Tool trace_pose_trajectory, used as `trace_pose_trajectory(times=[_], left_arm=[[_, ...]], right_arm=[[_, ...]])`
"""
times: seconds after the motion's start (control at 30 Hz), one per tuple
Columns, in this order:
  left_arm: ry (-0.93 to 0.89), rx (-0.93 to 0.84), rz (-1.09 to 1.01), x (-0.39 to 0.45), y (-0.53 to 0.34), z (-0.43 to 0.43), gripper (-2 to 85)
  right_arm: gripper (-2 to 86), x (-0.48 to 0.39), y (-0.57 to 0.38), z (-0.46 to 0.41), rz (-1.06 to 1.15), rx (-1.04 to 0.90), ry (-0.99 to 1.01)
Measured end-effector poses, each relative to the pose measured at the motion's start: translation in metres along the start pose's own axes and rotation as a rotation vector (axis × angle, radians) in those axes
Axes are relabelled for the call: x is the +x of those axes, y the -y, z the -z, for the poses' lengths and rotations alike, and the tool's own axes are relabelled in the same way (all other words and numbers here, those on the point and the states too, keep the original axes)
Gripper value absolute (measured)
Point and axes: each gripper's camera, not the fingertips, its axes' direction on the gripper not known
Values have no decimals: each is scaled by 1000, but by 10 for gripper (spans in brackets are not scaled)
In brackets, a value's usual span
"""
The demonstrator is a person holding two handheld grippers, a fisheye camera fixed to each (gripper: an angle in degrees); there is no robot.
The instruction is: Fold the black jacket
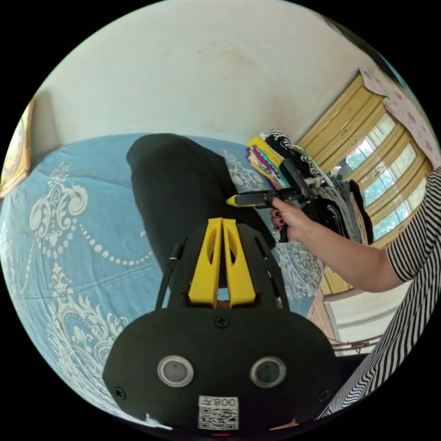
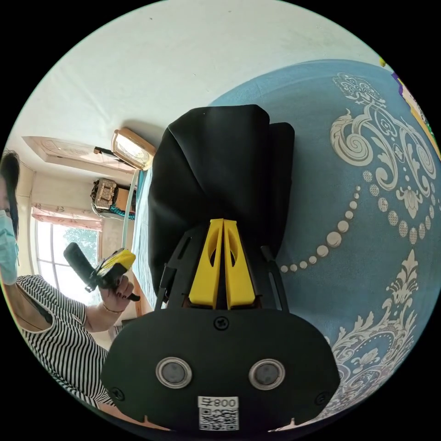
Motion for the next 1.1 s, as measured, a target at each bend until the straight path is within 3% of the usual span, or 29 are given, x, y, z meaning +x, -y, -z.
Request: trace_pose_trajectory(times=[0.13, 0.27, 0.43, 0.6, 0.63, 0.73, 0.93, 1.1], left_arm=[[-6, -101, 65, -47, -4, -39, 1], [79, -123, -14, -37, 2, -42, 1], [27, -102, 38, -55, -1, -33, 1], [8, -113, 31, -69, 2, -25, 1], [31, -110, 25, -70, 2, -23, 1], [86, -100, 6, -73, 2, -18, 2], [77, -102, 17, -94, 8, -2, 4], [-61, -67, 107, -132, 12, 53, 14]], right_arm=[[0, -5, 2, -6, -11, -1, -27], [0, -21, 2, 4, -17, 33, -95], [0, -103, 16, 13, 203, 152, -118], [1, -151, 63, -61, 370, 5, -309], [1, -153, 72, -86, 369, -92, -375], [1, -152, 78, -116, 379, -128, -455], [2, -137, 85, -125, 362, -160, -398], [3, -123, 80, -117, 334, -118, -346]])
